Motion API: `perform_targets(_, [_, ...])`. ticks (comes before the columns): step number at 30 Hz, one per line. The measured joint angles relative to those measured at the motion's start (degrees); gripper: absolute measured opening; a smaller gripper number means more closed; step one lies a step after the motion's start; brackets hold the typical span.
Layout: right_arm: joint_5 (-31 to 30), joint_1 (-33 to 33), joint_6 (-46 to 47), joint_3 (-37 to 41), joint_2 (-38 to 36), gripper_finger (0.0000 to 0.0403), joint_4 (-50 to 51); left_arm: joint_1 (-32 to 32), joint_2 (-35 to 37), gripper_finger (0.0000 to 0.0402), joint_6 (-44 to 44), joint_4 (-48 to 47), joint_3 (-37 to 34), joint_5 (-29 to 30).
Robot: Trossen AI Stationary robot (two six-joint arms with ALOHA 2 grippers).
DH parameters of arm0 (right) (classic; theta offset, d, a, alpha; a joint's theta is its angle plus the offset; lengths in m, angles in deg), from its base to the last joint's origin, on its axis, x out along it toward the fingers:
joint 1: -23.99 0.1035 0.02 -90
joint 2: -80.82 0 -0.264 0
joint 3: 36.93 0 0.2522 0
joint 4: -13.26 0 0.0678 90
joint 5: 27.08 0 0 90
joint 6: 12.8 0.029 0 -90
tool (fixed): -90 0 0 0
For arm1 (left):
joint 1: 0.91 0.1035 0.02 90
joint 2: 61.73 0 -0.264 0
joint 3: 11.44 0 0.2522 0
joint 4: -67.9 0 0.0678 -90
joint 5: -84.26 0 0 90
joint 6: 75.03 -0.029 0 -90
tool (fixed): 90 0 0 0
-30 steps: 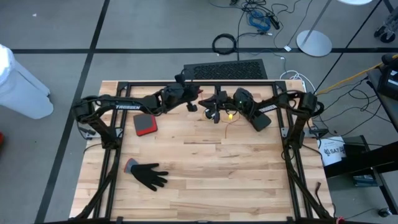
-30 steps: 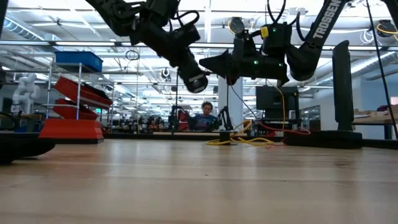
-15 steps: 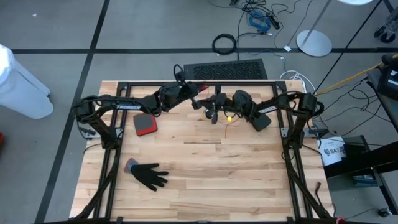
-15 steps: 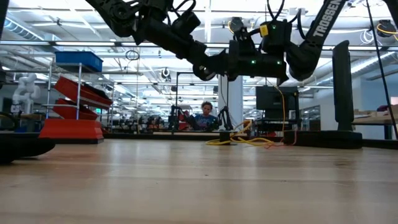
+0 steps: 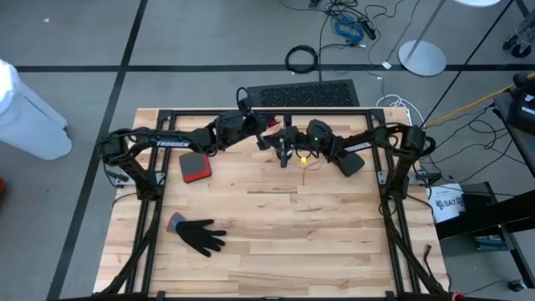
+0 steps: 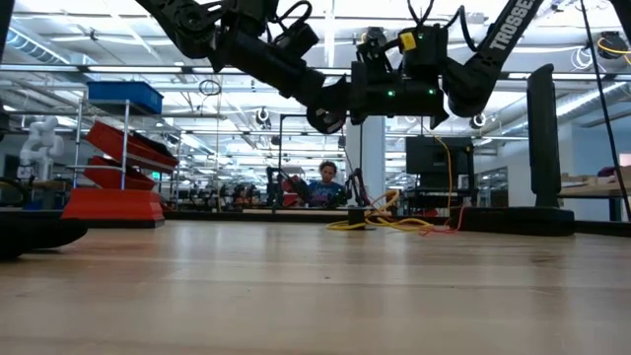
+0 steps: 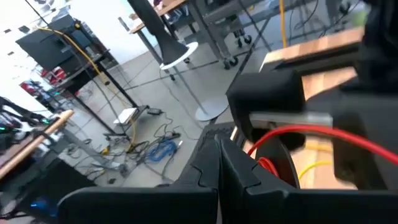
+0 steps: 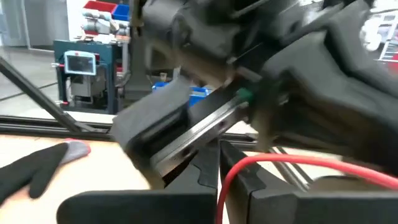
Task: Coil cords
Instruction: Coil the red wire into the spool
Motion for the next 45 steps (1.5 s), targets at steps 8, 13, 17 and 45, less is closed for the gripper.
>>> perform_targets(8, [-4.0, 0.3, 0.0, -0.8, 0.5, 0.0000, 1.9, -0.4, 0.0, 0.0000, 2.4, 4.6, 0.1, -0.2])
perform_targets(13, [-7.1, 1.2, -1.1, -0.8, 0.5, 0.0000, -0.6, -1.0, 0.0, 0.0000, 3.4, 6.9, 0.1, 0.1])
perform_targets(17, [-7.4, 1.4, -1.1, -1.1, 0.4, 0.0000, -0.6, -1.1, 0.0, 0.0000, 3.8, 7.2, 0.1, 0.7])
perform_targets(45, [-7.4, 2.4, -0.2, -2.3, 0.5, 0.0000, 7.9, -0.6, -2.0, 0.0000, -2.4, 1.8, 0.1, -2.3])
